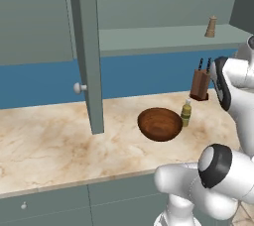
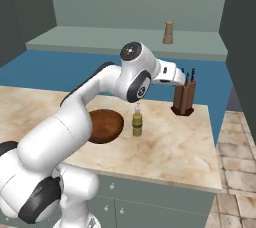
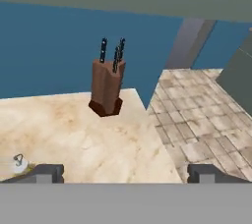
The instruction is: Retrieve the bottle and the shaker from the cabinet and place them next to the mixing bowl on the counter. Then add garlic from the fridge to the mixing bowl.
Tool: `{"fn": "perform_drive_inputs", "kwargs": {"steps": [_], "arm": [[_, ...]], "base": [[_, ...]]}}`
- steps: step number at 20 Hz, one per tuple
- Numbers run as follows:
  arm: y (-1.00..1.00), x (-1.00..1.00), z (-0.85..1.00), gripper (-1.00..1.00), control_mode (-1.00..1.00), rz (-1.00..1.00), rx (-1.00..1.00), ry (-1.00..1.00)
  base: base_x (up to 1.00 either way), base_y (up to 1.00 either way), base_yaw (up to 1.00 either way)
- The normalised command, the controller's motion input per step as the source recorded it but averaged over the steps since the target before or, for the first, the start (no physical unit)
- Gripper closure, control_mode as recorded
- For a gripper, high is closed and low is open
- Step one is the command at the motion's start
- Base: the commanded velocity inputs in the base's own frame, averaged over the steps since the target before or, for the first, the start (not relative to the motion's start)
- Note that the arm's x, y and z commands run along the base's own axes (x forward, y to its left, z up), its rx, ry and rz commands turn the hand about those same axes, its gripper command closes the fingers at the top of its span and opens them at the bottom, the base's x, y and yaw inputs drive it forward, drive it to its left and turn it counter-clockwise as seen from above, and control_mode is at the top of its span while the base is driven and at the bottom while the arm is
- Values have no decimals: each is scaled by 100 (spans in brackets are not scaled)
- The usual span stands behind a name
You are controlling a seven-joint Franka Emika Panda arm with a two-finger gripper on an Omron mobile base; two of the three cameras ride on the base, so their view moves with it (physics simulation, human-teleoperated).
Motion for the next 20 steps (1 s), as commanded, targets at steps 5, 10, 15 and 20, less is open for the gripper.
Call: {"fn": "perform_drive_inputs", "kwargs": {"steps": [5, 10, 15, 20], "arm": [[11, 11, 13, -100, -100, -36, 81, -51], [41, 15, 34, -100, -100, -2, 1, -37], [14, 2, 49, -100, -100, 0, -22, -21], [0, 9, 94, -100, -100, -1, -32, 9]], "base": [[0, 0, 0], [0, 0, 0], [0, 0, 0], [0, 0, 0]]}}
